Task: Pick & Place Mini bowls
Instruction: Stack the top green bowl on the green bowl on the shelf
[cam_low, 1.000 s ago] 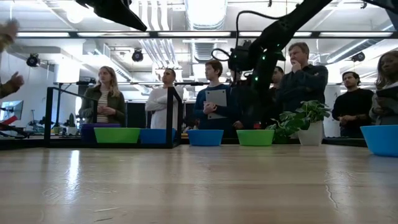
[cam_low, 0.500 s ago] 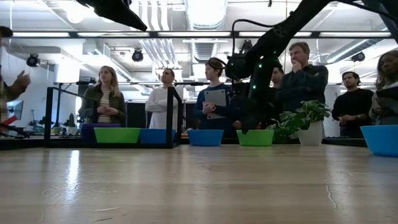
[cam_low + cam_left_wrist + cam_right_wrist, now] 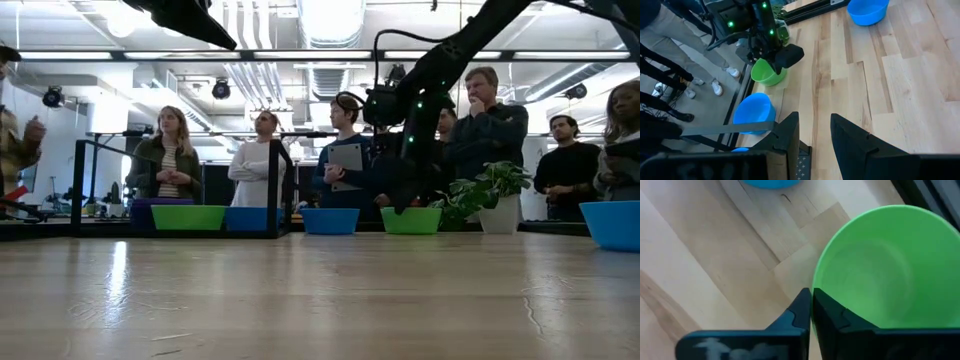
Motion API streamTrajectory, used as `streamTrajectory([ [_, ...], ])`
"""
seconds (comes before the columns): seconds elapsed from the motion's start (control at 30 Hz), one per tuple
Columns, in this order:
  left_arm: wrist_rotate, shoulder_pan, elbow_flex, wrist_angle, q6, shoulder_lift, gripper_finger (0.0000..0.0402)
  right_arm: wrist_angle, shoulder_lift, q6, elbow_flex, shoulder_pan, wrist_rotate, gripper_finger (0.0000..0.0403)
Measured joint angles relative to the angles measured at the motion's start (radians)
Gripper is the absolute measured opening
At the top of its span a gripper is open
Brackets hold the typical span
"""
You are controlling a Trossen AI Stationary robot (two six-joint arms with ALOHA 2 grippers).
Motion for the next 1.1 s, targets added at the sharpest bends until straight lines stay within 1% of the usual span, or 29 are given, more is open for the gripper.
streamTrajectory([
  [0.07, 0.0, 0.0, 0.0, 0.0, 0.0, 0.0, 0.0107, -0.006, -0.012, 0.001, 0.0, 0.014, 0.013, 0.0009],
  [0.2, 0.0, 0.0, 0.0, 0.0, 0.0, 0.0, 0.0107, -0.052, -0.047, 0.019, 0.0, 0.069, 0.071, 0.0008],
  [0.3, 0.0, 0.0, 0.0, 0.0, 0.0, 0.0, 0.0107, -0.077, -0.079, 0.035, 0.0, 0.124, 0.08, 0.0008],
  [0.4, 0.0, 0.0, 0.0, 0.004, 0.0, 0.0, 0.0107, -0.082, -0.113, 0.039, 0.0, 0.199, 0.102, 0.0008],
  [0.53, 0.0, 0.0, 0.0, 0.004, -0.007, 0.0, 0.0107, -0.103, -0.139, 0.038, 0.015, 0.318, 0.104, 0.0008],
  [0.83, 0.0, 0.0, 0.0, 0.005, -0.052, 0.0, 0.0107, -0.108, -0.115, -0.05, 0.104, 0.579, 0.097, 0.0008],
  [1.0, 0.0, 0.0, 0.0, 0.006, -0.063, 0.0, 0.0107, -0.096, -0.066, -0.147, 0.151, 0.689, 0.097, 0.0008],
  [1.1, 0.008, 0.0, 0.0, 0.004, -0.054, 0.0, 0.0107, -0.097, -0.028, -0.189, 0.178, 0.735, 0.096, 0.0008],
])
